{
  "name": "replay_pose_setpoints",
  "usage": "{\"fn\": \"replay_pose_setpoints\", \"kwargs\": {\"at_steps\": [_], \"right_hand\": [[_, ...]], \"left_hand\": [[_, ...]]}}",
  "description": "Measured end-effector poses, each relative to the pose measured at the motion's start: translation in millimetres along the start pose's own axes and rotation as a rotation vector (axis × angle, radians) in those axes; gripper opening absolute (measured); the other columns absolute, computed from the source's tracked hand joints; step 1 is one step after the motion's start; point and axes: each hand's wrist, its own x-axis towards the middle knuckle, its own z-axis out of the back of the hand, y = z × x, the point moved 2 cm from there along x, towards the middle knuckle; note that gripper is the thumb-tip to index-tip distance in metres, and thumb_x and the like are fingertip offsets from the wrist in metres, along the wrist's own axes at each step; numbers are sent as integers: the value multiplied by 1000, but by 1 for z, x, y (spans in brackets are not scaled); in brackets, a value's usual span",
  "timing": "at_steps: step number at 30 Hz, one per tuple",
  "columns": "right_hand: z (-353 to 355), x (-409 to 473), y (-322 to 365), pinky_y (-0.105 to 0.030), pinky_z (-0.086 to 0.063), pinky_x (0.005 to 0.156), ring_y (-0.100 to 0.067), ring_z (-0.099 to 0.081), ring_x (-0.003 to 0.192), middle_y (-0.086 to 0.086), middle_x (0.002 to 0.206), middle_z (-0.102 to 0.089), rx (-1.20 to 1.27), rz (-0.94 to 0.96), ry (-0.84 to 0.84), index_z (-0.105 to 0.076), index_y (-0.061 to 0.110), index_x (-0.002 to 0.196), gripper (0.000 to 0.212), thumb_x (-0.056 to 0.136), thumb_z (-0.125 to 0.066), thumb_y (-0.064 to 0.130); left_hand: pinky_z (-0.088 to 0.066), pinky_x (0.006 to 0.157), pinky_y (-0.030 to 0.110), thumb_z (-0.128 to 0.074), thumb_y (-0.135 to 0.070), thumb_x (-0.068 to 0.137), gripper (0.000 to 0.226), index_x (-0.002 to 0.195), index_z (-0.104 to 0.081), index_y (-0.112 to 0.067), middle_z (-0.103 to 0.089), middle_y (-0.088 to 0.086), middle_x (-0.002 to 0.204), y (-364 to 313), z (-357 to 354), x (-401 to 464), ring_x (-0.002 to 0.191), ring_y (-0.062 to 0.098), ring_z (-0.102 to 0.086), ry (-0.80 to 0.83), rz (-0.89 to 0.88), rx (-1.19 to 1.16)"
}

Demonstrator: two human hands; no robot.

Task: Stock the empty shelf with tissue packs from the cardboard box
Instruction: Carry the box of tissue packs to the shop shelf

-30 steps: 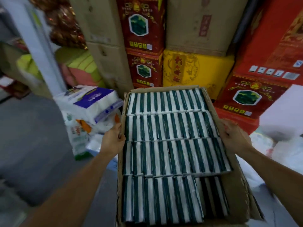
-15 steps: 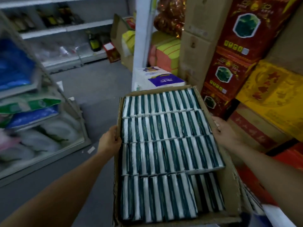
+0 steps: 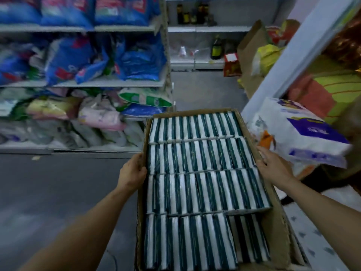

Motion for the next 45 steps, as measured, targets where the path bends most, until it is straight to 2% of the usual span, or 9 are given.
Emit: {"fn": "replay_pose_setpoints", "kwargs": {"at_steps": [8,12,25,28,32,34,36,38,45], "right_hand": [[-74,90,183,-34,-51,70,-31,-62,92,-7,122,-63,-28,271,116,-41,32,143,48,97,-46,18],[-110,113,269,-39,-48,93,-24,-59,109,0,128,-57,95,359,256,-41,24,144,49,97,-43,10],[-270,229,588,-43,-57,79,-28,-64,101,-6,138,-55,-33,749,457,-37,28,147,51,98,-47,20],[-303,239,670,-26,-53,70,-24,-61,93,-9,144,-48,29,841,568,-36,17,149,52,98,-44,8],[-350,236,777,-26,-51,72,-36,-56,116,-16,140,-51,13,942,654,-36,16,149,51,99,-42,7],[-375,230,830,-40,-56,78,-40,-61,102,-25,119,-61,15,983,684,-39,20,146,50,98,-43,7],[-399,218,885,-28,-52,64,-31,-63,78,-18,100,-67,7,1057,667,-45,25,139,48,95,-45,6],[-425,202,940,-26,-43,70,-25,-61,86,-10,112,-66,11,1140,642,-50,21,137,49,91,-49,6],[-525,147,1106,-28,-33,66,-25,-53,82,-6,93,-61,-73,1208,585,-51,26,137,49,89,-52,15]], "left_hand": [[-52,81,40,-59,-6,84,51,133,-55,-16,-72,8,97,100,106,36,93,31,-66,-189,209,-22],[-53,81,42,-59,-7,84,51,134,-55,-16,-72,11,99,144,146,38,93,33,-66,-266,324,-25],[-48,69,32,-54,3,84,45,127,-59,-13,-69,11,93,295,267,88,81,30,-64,-571,716,-159],[-44,69,30,-54,6,84,43,124,-60,-10,-66,8,89,320,296,102,80,29,-62,-648,761,-162],[-50,73,38,-54,6,85,45,128,-58,-6,-68,23,93,365,346,110,83,41,-63,-770,851,-174],[-50,70,31,-53,6,89,46,133,-54,-5,-67,24,95,389,370,112,75,31,-63,-806,912,-200],[-44,57,16,-51,4,91,46,136,-52,-7,-63,14,86,420,398,115,65,16,-56,-836,944,-197],[-36,48,12,-52,2,90,47,135,-54,-11,-60,4,78,457,428,117,60,8,-50,-875,965,-159],[-46,85,30,-54,-5,89,52,140,-50,-16,-66,13,120,593,545,117,108,27,-61,-900,1074,-168]]}}
